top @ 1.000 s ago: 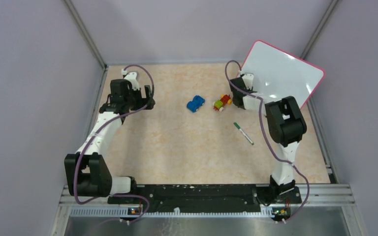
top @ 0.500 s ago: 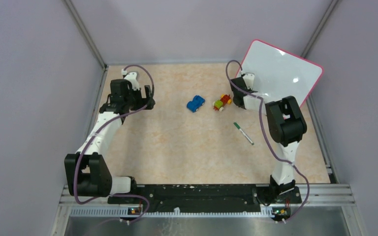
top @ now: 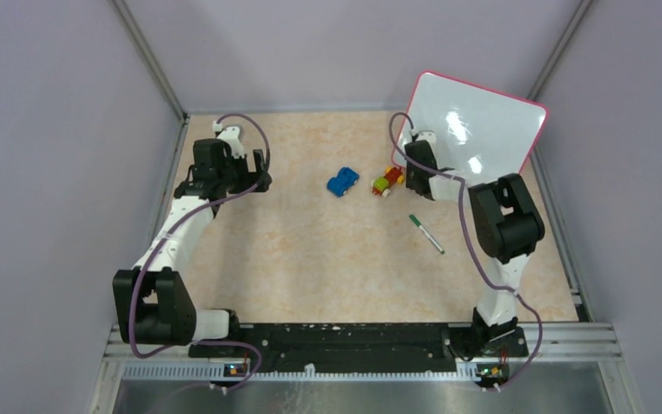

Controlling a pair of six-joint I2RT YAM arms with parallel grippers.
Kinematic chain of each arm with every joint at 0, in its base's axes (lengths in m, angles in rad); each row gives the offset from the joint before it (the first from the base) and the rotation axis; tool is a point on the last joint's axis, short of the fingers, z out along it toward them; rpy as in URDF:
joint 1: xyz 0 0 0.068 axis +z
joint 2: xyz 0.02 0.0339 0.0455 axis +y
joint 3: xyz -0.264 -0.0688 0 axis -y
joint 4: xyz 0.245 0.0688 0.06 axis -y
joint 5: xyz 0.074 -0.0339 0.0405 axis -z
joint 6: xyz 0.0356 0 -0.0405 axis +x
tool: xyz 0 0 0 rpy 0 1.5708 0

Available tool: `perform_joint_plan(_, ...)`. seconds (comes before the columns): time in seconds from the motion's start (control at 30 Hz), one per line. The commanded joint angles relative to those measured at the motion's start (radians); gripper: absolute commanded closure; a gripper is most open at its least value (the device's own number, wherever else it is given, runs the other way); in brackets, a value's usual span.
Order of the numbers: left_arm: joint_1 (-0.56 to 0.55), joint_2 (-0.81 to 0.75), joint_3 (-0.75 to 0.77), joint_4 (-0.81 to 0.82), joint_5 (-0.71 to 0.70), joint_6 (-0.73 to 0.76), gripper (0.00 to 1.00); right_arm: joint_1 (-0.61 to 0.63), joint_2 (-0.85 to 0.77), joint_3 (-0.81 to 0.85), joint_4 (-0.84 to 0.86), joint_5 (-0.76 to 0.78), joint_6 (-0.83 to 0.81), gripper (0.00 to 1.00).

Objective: Write a sentence on the whiteboard
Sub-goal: Move the whiteboard to the center of the board.

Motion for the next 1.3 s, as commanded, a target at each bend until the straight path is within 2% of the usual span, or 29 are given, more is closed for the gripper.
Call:
perform_joint_plan(0.0, 0.0, -0.022, 0.015, 0.023, 0.005, -0.018, 0.01, 0.063, -0.031, -0.018, 0.017, -0.161, -0.094, 1.0)
perform_joint_plan(0.5, 0.026, 0.024, 0.125, -0.093, 0.064, -0.056, 0.01, 0.251, -0.041, -0.048, 0.097, -0.217, -0.198, 1.0)
perform_joint_plan(0.97, 0.082, 0.01, 0.138, -0.107, 0.083, -0.077, 0.01, 0.428, -0.087, -0.109, 0.059, -0.225, -0.153, 1.0)
perform_joint_plan(1.27, 0.135, -0.003, 0.211, -0.13, 0.074, -0.116, 0.01, 0.539, -0.148, -0.193, 0.055, -0.237, -0.186, 1.0)
